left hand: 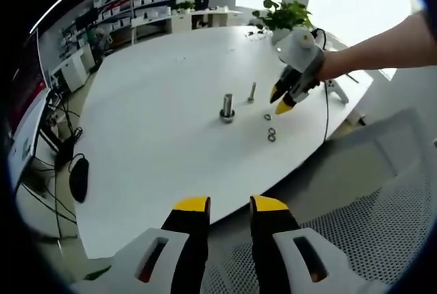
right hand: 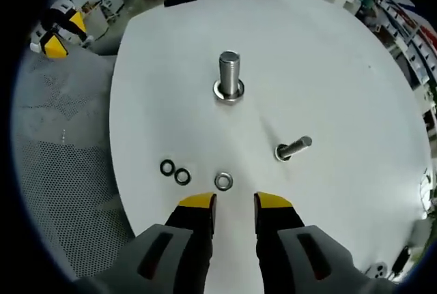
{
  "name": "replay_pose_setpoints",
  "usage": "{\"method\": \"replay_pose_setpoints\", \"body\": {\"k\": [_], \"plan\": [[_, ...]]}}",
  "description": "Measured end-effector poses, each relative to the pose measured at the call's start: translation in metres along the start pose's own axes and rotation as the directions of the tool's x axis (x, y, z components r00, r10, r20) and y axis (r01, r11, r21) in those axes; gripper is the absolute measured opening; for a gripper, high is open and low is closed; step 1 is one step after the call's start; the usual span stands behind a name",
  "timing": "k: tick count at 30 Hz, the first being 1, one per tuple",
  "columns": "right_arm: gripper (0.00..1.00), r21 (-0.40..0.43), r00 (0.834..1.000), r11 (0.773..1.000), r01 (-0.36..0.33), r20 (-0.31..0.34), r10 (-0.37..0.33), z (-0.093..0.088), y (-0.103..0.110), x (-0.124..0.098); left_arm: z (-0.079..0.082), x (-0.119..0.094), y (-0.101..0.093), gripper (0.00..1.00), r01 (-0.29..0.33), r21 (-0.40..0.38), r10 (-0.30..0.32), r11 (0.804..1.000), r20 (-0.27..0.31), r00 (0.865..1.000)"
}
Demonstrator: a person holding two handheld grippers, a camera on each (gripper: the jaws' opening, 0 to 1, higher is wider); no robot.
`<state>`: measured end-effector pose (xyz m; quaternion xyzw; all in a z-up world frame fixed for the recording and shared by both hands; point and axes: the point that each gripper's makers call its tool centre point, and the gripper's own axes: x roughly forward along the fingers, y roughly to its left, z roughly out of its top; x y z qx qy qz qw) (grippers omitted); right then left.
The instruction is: Place the washer onto the threaded stud by aligning its center hole with the stud, sliding it down to the base, and recovering from edge contact or off-axis alignment until the washer reaches the visible bottom stop.
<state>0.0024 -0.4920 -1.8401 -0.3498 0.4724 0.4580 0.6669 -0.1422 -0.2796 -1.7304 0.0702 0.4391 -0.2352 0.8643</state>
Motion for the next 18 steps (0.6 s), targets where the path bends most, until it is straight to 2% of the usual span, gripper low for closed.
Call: {"method": "replay_pose_setpoints", "body": {"k": [6, 7, 10, 12, 14, 18], "plan": [[0.23, -0.004, 0.999, 1.0, -0.028, -0.024, 0.028, -0.007, 0.006, 0.013, -0.003, 0.002, -0.001, 0.21, 0.002, 0.009, -0.002, 1.0, -0.021, 1.0], [0.23, 0.009, 1.0, 1.0, -0.029, 0.004, 0.029, -0.001, 0.003, 0.015, -0.003, 0.002, -0.001, 0.21, 0.001, 0.01, -0.001, 1.0, -0.022, 1.0], [0.23, 0.026, 0.999, 0.999, -0.037, 0.004, 0.037, 0.002, 0.003, 0.014, 0.0, 0.001, 0.002, 0.21, -0.003, -0.004, 0.003, 1.0, -0.011, 1.0], [0.23, -0.01, 0.999, 0.999, -0.039, -0.005, 0.039, 0.002, 0.004, 0.014, 0.0, 0.002, 0.002, 0.21, -0.004, -0.008, 0.004, 1.0, -0.011, 1.0], [0.23, -0.098, 0.999, 0.994, -0.042, -0.002, 0.042, 0.004, 0.005, 0.015, -0.002, 0.002, 0.001, 0.21, -0.004, -0.003, 0.004, 1.0, -0.021, 1.0], [0.21, -0.108, 0.998, 0.992, -0.058, 0.005, 0.059, 0.006, 0.008, 0.014, -0.003, 0.003, 0.001, 0.21, -0.002, 0.001, 0.002, 1.0, -0.031, 1.0]]}}
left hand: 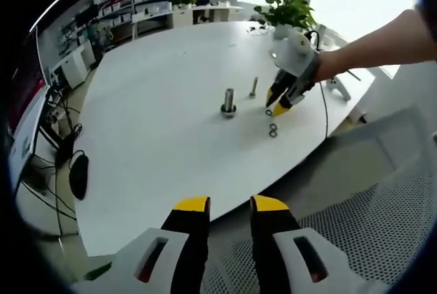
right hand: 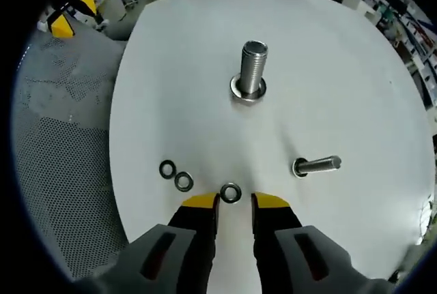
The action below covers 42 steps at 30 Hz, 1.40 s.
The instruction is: Place the washer onto the threaded stud by aligning its center hole with the stud, sliding it down to the base, and recovering from edge contact or off-axis alignment until the washer reaches the visible bottom stop.
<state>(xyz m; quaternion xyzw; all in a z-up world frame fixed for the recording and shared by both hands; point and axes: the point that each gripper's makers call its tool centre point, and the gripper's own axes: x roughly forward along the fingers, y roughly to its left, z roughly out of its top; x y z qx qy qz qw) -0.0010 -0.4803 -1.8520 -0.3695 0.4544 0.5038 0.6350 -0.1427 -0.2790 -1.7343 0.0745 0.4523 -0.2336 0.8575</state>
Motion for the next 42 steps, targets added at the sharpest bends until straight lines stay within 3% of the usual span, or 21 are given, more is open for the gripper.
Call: {"method": "replay_pose_setpoints", "body": {"k": [8, 12, 13, 15, 18, 23, 29, 32, 33, 34, 36, 39, 42], "plan": [[0.16, -0.072, 1.0, 0.997, -0.024, -0.021, 0.022, 0.005, 0.0, 0.003, -0.002, 0.001, 0.0, 0.22, -0.001, 0.005, 0.001, 1.0, -0.008, 1.0], [0.15, -0.114, 0.996, 0.993, -0.018, -0.093, 0.008, 0.004, 0.0, 0.005, -0.004, 0.001, -0.001, 0.22, -0.001, 0.01, 0.001, 1.0, -0.02, 1.0], [0.15, -0.113, 0.994, 0.993, -0.018, -0.107, 0.006, 0.005, 0.0, 0.005, -0.004, 0.001, -0.001, 0.22, 0.001, 0.011, -0.001, 1.0, -0.021, 1.0], [0.14, -0.035, 0.99, 0.999, -0.001, -0.144, -0.004, 0.005, -0.001, 0.004, -0.003, 0.001, -0.001, 0.22, 0.006, 0.008, -0.005, 1.0, -0.016, 1.0], [0.14, -0.068, 0.979, 0.997, 0.025, -0.201, -0.039, 0.006, -0.001, 0.004, 0.001, -0.001, 0.0, 0.21, 0.008, -0.004, -0.008, 1.0, 0.008, 1.0], [0.14, -0.07, 0.972, 0.996, 0.057, -0.226, -0.072, 0.006, 0.0, 0.004, 0.002, -0.001, 0.003, 0.19, 0.002, -0.011, -0.002, 1.0, 0.025, 1.0], [0.14, -0.03, 0.973, 0.997, 0.073, -0.215, -0.078, 0.005, 0.002, 0.001, 0.002, -0.001, 0.002, 0.18, 0.012, -0.013, -0.012, 1.0, 0.023, 1.0], [0.14, 0.002, 0.981, 0.995, 0.096, -0.167, -0.095, 0.004, 0.0, 0.001, 0.006, -0.004, 0.004, 0.18, 0.011, -0.028, -0.01, 1.0, 0.051, 0.999], [0.14, 0.031, 0.986, 0.995, 0.098, -0.142, -0.093, 0.004, 0.0, 0.001, 0.006, -0.004, 0.005, 0.18, 0.011, -0.029, -0.009, 1.0, 0.054, 0.998], [0.13, 0.14, 0.99, 0.985, 0.098, -0.114, -0.083, 0.003, 0.0, 0.0, 0.006, -0.004, 0.005, 0.18, 0.011, -0.029, -0.009, 1.0, 0.054, 0.998], [0.13, 0.283, 0.996, 0.956, 0.079, -0.062, -0.064, 0.002, -0.002, -0.001, 0.005, -0.004, 0.004, 0.18, 0.016, -0.018, -0.015, 1.0, 0.052, 0.999], [0.13, 0.221, 0.993, 0.971, 0.095, -0.088, -0.077, -0.005, -0.004, -0.002, 0.001, -0.007, 0.012, 0.18, 0.011, -0.02, -0.01, 1.0, 0.054, 0.998], [0.13, 0.214, 0.994, 0.973, 0.092, -0.07, -0.078, -0.005, 0.001, -0.006, 0.006, -0.009, 0.012, 0.18, 0.007, -0.043, -0.003, 0.999, 0.086, 0.996]]}}
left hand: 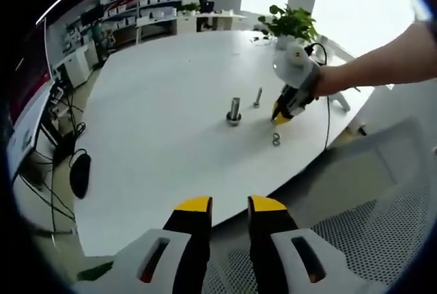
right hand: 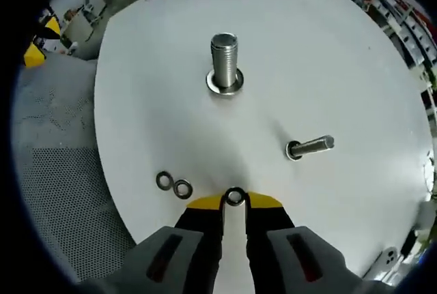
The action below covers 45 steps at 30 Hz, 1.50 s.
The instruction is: Place the washer onto the threaded stud by aligning its center hole with the stud, sliding it down to the base, and recovering from edge contact or off-axis alignment until the washer reaches the visible bottom stop.
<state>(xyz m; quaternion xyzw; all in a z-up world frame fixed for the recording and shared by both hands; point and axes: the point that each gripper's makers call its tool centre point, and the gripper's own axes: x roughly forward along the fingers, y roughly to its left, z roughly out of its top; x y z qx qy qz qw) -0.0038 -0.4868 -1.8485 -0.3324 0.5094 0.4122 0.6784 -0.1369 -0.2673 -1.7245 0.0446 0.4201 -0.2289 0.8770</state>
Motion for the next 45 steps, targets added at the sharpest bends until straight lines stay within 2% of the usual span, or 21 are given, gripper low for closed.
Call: {"method": "replay_pose_setpoints", "body": {"k": [5, 10, 16, 19, 27, 32, 39, 45], "plan": [[0.13, 0.066, 0.999, 0.998, 0.006, 0.037, -0.009, 0.002, -0.009, -0.007, 0.0, 0.002, -0.002, 0.18, 0.006, 0.01, -0.006, 1.0, -0.005, 1.0], [0.13, 0.139, 0.997, 0.99, 0.026, 0.073, -0.037, 0.009, -0.028, -0.024, -0.001, 0.002, -0.004, 0.19, 0.016, 0.021, -0.016, 1.0, -0.009, 1.0], [0.13, 0.17, 0.991, 0.984, 0.052, 0.11, -0.072, 0.019, -0.05, -0.044, 0.001, 0.001, -0.004, 0.18, 0.015, 0.025, -0.015, 1.0, 0.0, 1.0], [0.13, 0.186, 0.99, 0.981, 0.046, 0.122, -0.07, 0.024, -0.053, -0.051, 0.001, 0.001, -0.005, 0.19, 0.017, 0.031, -0.017, 0.999, 0.0, 1.0], [0.13, 0.131, 0.984, 0.989, 0.074, 0.153, -0.094, 0.045, -0.059, -0.059, 0.003, 0.0, -0.003, 0.18, 0.009, 0.024, -0.01, 1.0, 0.016, 1.0], [0.13, 0.013, 0.984, 0.995, 0.1, 0.143, -0.101, 0.059, -0.055, -0.054, 0.003, 0.0, -0.003, 0.18, 0.006, 0.023, -0.006, 1.0, 0.016, 1.0], [0.13, -0.026, 0.986, 0.993, 0.114, 0.126, -0.109, 0.061, -0.058, -0.046, 0.003, 0.0, -0.002, 0.18, 0.002, 0.021, -0.002, 1.0, 0.011, 1.0], [0.13, -0.012, 0.988, 0.995, 0.104, 0.116, -0.102, 0.059, -0.062, -0.043, 0.004, 0.0, -0.001, 0.18, -0.002, 0.017, 0.002, 1.0, 0.016, 1.0]]}}
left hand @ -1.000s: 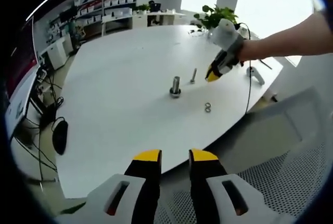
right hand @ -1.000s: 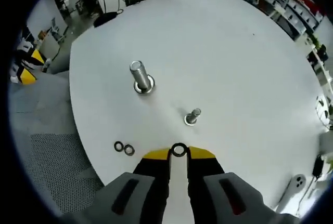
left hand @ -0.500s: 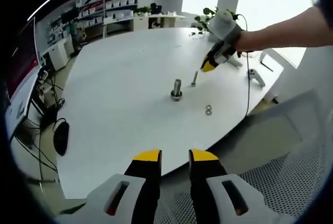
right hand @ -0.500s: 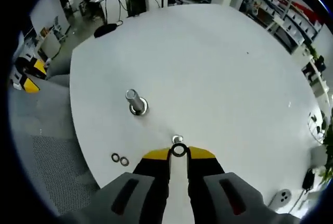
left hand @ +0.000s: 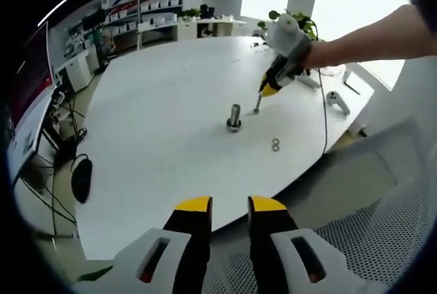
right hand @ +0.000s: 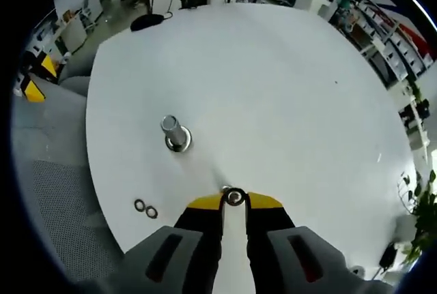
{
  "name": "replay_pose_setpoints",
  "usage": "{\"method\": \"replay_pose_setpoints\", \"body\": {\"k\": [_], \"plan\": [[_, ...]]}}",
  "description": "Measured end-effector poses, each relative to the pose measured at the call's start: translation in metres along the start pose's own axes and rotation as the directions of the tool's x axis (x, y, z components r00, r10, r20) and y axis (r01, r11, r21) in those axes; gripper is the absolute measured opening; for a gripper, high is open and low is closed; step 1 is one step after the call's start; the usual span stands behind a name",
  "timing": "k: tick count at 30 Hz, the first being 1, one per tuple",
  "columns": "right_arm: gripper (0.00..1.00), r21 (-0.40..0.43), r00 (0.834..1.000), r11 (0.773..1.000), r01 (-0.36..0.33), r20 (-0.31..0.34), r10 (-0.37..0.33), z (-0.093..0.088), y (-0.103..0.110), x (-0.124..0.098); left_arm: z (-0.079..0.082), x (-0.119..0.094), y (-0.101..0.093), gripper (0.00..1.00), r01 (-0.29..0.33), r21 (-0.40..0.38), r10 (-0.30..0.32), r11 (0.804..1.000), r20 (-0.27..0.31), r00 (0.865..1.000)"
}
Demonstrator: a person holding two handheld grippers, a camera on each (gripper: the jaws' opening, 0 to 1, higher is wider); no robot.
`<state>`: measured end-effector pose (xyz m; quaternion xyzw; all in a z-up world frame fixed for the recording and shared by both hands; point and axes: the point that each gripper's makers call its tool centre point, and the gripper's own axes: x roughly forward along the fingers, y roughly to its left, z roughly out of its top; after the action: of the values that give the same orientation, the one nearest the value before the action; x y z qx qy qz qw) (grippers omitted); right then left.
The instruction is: Place the washer onto the threaded stud by aligning its center hole with the stud, sliding it down to the base, and recovering from edge contact or off-axis alignment until the washer reaches the visible bottom stop.
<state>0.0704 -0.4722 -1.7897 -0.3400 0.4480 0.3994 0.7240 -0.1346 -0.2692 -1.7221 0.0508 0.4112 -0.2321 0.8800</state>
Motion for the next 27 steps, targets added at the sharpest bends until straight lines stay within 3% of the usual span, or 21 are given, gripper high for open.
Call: {"method": "replay_pose_setpoints", "body": {"k": [16, 27], "plan": [[0.14, -0.015, 1.0, 1.0, -0.016, -0.013, 0.016, 0.001, 0.001, 0.01, 0.001, 0.0, 0.0, 0.18, -0.001, -0.007, 0.001, 1.0, 0.005, 1.0], [0.14, -0.03, 0.997, 0.999, -0.036, -0.069, 0.034, -0.009, 0.002, 0.033, 0.003, 0.0, 0.0, 0.18, -0.002, -0.01, 0.002, 1.0, 0.014, 1.0]]}}
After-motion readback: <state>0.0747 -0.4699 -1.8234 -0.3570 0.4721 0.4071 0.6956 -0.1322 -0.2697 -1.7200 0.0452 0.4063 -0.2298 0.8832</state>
